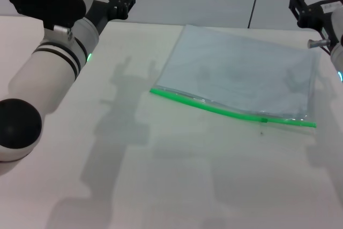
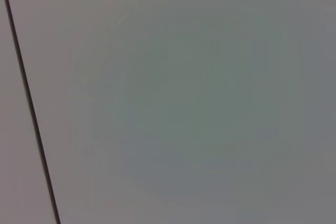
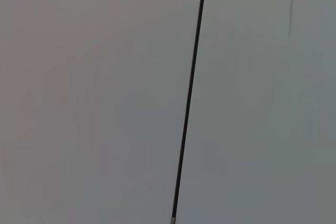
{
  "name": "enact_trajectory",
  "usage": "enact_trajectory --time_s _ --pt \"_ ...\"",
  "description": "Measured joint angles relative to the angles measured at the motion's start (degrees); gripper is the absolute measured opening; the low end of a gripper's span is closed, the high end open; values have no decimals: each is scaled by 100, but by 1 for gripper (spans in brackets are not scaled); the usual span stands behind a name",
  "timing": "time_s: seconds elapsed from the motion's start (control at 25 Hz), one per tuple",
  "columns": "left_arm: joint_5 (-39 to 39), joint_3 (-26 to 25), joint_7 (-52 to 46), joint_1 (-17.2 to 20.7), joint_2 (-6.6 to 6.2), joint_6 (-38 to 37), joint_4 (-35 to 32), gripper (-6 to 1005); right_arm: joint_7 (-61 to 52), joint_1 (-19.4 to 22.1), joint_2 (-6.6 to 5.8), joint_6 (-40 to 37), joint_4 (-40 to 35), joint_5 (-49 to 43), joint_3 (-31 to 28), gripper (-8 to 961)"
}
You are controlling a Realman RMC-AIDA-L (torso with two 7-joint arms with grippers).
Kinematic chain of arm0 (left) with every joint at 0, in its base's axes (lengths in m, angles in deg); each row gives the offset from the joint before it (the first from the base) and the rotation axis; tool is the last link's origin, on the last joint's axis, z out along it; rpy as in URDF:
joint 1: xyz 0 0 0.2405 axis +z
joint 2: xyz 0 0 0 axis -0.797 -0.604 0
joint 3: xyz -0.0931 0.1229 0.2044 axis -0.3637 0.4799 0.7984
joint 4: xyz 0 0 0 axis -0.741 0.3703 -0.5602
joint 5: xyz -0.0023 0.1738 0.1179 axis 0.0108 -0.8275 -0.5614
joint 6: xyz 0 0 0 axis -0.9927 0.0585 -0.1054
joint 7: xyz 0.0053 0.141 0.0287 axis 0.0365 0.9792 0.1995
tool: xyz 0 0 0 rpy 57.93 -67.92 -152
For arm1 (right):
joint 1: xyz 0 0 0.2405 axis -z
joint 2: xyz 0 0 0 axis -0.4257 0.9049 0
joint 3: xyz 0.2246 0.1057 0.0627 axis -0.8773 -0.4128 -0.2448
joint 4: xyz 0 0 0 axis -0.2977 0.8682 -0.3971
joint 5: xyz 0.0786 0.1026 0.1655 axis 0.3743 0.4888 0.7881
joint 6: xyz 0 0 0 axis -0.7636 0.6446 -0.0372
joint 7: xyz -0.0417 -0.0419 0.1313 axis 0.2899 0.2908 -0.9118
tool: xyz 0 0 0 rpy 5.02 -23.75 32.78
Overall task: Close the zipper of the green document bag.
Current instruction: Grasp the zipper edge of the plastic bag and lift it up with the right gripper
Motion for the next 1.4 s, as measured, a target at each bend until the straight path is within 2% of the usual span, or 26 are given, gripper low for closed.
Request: enact_trajectory --time_s 0.92,1.08,1.12,1.2,1.4 --pt "0 0 -68 -5 -7 -84 -83 680 0 50 -14 -61 -28 -3 10 728" --pt "0 -1 -72 -11 -9 -87 -168 679 35 151 -55 -416 -99 -43 9 728" --pt "0 -2 -72 -9 -9 -87 -184 679 52 187 -81 -563 -148 -58 -4 728" --pt "0 -4 -73 -3 -9 -88 -228 679 72 314 -222 -924 -381 -88 -20 728" --pt "0 -18 -76 15 -10 -88 -242 678 88 603 -737 -2215 -1117 -558 -39 728"
